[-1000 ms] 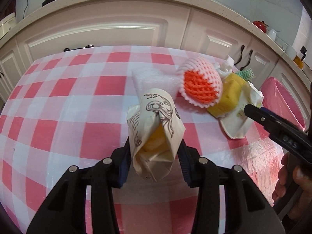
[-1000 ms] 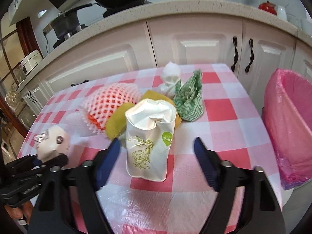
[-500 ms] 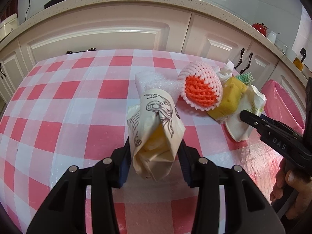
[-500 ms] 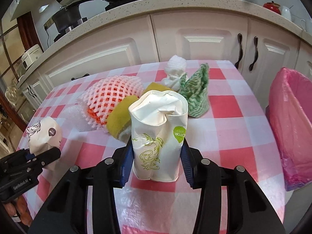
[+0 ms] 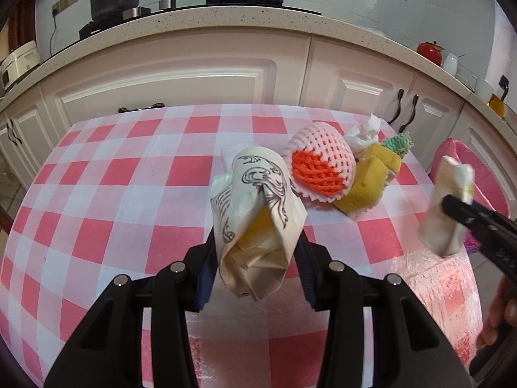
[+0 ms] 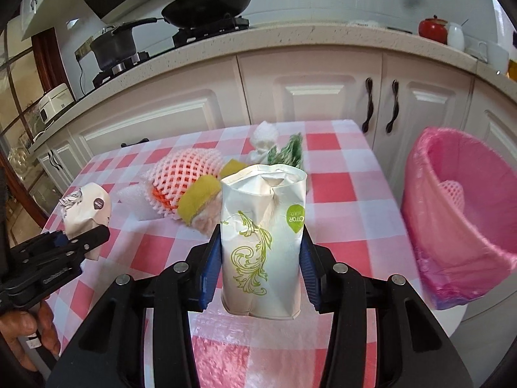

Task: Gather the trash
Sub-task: 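Carry both paper bags over the pink bin and open both tools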

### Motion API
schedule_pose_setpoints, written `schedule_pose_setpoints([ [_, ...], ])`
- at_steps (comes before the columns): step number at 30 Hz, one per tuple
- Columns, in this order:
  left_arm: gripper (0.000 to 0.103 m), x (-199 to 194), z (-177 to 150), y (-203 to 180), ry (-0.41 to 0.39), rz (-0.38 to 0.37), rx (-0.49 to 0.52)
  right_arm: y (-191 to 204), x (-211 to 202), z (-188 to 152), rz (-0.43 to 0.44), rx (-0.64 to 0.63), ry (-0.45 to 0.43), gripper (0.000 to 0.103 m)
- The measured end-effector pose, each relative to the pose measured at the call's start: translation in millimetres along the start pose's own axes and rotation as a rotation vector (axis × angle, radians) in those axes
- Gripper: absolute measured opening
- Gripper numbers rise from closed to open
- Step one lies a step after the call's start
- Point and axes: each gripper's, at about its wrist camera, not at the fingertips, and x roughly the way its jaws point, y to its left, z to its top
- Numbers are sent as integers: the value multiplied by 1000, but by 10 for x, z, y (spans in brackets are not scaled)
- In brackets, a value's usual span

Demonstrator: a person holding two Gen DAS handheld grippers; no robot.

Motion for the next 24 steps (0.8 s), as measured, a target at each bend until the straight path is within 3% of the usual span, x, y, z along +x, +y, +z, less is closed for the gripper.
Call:
schedule_pose_setpoints([
  [12,43,-59,74,-231,-22,32,39,-280,-325,189,-23,9,-63,43],
  [24,43,-75,175,-392,-32,51,65,-594,-408,291,-54,25,-66,43],
])
